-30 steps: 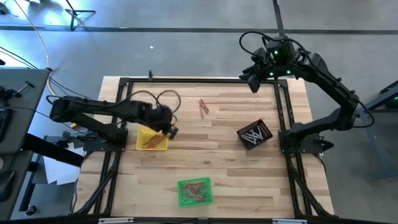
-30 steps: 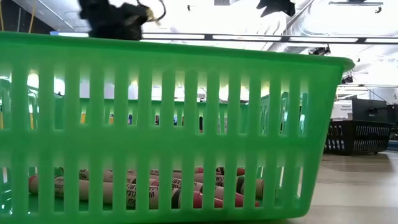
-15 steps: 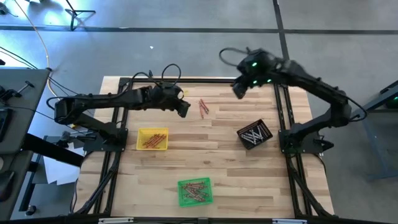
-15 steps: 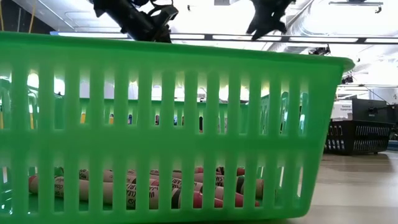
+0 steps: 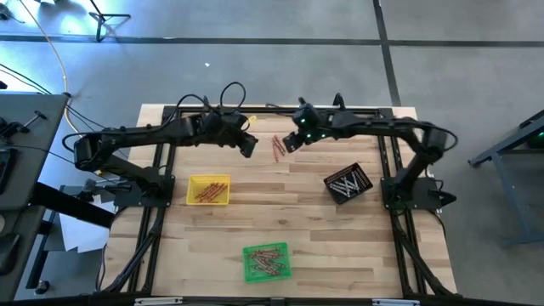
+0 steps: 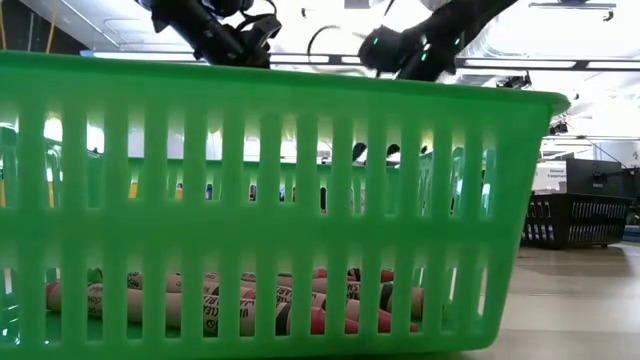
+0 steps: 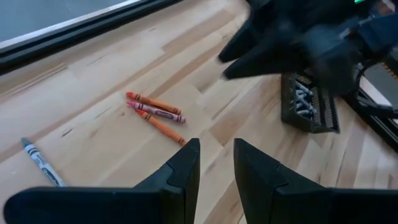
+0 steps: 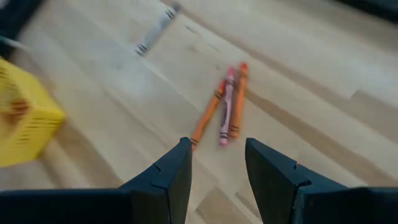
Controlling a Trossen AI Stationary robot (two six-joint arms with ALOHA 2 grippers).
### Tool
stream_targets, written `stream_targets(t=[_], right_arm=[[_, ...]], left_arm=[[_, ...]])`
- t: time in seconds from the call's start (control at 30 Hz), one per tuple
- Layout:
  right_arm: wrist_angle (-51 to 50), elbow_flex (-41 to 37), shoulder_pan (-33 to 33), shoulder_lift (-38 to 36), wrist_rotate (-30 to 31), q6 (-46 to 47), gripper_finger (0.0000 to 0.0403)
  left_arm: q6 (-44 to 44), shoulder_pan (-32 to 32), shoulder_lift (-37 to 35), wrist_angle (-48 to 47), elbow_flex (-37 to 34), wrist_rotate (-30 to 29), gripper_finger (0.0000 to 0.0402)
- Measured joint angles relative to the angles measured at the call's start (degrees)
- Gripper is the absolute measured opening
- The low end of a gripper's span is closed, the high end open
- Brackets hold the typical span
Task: Sort crayons
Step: Put the gray crayon into the black bin
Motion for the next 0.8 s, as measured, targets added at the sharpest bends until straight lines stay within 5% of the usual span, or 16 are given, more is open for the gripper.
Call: stream_targets(t=[0.4,0.8], right_arm=[[2.7,0.0,0.4,11.4,2.5,4.9,0.0142],[2.3,0.1,-2.0,10.4,2.2,4.4,0.0142]], left_arm=[[7.1,4.5,0.0,-3.5,0.0,2.5,0.0086],[8.3,6.9,5.9,-2.5,0.0,2.4,0.0086]])
